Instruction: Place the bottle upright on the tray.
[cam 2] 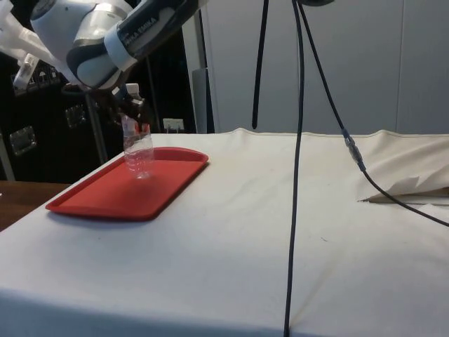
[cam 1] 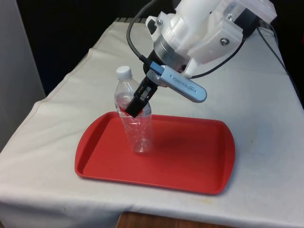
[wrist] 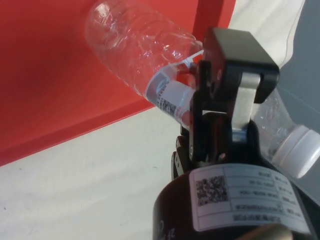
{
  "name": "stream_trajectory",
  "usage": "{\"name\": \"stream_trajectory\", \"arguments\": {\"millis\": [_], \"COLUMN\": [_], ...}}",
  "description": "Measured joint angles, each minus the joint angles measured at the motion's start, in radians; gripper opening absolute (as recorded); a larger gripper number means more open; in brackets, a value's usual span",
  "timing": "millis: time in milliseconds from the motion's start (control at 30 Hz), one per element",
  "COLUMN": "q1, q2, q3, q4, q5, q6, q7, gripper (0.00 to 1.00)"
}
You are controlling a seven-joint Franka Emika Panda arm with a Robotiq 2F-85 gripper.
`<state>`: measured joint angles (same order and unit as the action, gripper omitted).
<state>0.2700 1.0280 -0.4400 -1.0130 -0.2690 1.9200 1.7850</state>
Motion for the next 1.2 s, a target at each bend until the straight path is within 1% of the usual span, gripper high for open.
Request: {"name": "stream_trajectory", "arguments": {"millis": [67, 700, 900, 1200], "q1": [0.001, 0.001, 0.004, 0.006], "q2": [0.0, 0.0, 0.0, 0.0], "q3": [0.001, 0.003, 0.013, 0.018], "q4": [0.003, 0.003, 0.003, 0.004], "q5": [-0.008, -0.015, -0.023, -0.032], "q6": [-0.008, -0.018, -0.023, -0.032], "q7": [0.001, 0.001, 0.001, 0.002], "gripper": [0.14, 0.14, 0.14, 0.14]}}
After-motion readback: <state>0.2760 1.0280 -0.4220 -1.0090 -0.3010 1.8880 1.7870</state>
